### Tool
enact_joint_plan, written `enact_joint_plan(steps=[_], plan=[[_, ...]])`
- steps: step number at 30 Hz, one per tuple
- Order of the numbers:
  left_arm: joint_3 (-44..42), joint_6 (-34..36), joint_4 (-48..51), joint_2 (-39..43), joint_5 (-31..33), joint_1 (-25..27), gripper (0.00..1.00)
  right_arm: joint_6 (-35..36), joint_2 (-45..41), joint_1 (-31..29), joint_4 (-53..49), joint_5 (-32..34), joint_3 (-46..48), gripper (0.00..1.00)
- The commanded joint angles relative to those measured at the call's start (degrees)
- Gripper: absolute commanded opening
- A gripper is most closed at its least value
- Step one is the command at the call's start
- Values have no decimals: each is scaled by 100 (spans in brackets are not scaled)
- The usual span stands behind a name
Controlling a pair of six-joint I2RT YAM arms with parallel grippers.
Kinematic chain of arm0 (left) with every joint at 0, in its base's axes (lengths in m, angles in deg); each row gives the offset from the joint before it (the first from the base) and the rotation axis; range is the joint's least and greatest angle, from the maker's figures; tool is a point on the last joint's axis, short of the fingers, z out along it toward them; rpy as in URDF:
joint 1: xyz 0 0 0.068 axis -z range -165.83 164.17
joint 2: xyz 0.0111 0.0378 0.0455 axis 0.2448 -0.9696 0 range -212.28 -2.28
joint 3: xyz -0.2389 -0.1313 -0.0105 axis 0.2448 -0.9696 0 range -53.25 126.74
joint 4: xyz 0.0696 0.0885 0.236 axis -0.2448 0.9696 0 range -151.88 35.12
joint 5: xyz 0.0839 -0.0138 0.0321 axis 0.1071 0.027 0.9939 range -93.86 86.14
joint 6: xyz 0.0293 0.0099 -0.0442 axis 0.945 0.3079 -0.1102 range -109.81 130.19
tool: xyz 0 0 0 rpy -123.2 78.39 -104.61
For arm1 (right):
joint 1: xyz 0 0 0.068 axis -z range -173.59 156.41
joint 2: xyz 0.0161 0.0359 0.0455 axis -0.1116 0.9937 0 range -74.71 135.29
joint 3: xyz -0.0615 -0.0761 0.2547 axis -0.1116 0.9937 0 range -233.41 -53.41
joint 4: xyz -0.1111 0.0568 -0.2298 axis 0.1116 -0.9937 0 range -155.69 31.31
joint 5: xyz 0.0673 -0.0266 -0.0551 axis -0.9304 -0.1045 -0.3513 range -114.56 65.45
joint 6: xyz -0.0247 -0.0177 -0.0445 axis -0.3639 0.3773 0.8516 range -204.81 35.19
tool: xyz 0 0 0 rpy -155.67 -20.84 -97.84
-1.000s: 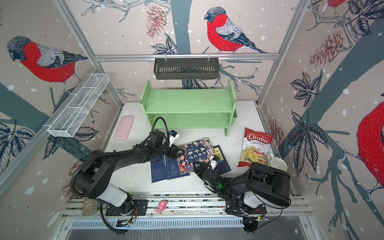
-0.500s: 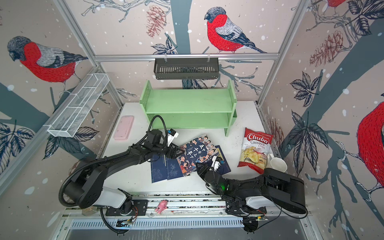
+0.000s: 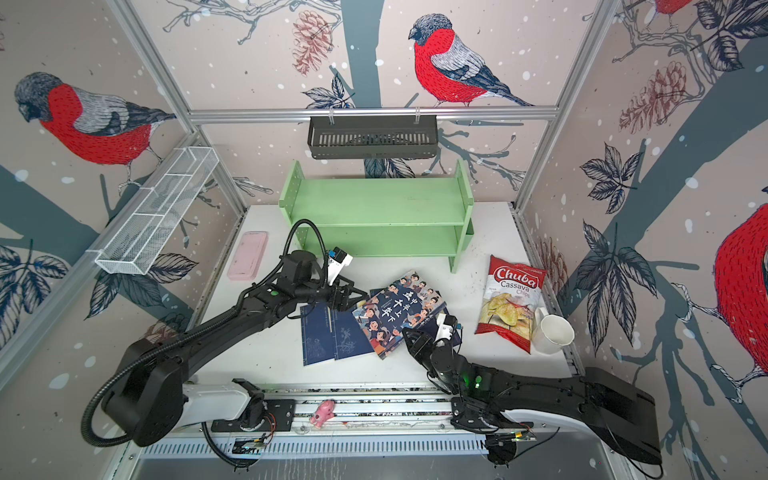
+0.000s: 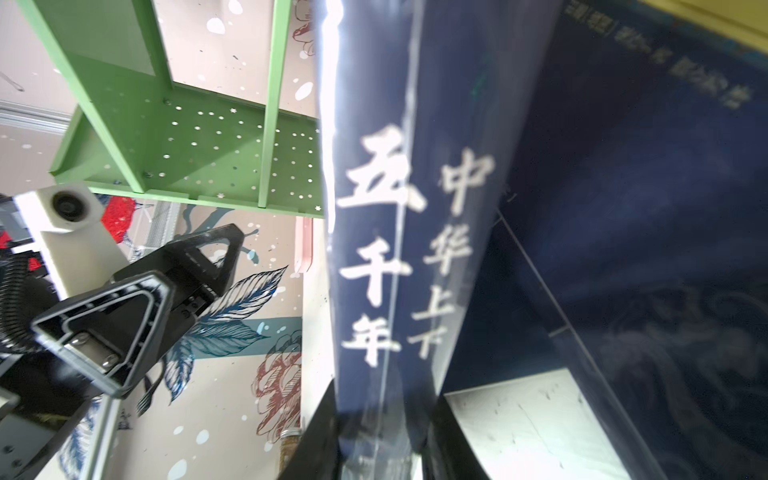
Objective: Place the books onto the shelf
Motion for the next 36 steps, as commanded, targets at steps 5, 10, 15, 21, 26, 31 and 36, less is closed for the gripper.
enact_joint_plan(steps=[5,10,15,21,26,31,36], plan=[[125,-274,252,-16,-293,-129,78,195,-1398,114,-475,-111,266,18],[-15,-619,70,-130,-516,-354,78,174,-1798,154,-871,-125,256,18],[-110,-886,-27,-365,-836,-598,78,212,-1769,297,-691,-457,269,15],[-323,-897,-233,-433,-1039,-627,78,274,-1752,468,-985,-697,52,16],[-435,-872,-465,-813,-1085,-614,77,310,-1547,763,-1145,-959,-21,16],[-303,-487,-499,-1126,-622,-521,76,329,-1173,843,-1132,-958,-56,16],[-241,-385,-595,-1331,-374,-263,76,343,-910,929,-1139,-1023,-66,17]])
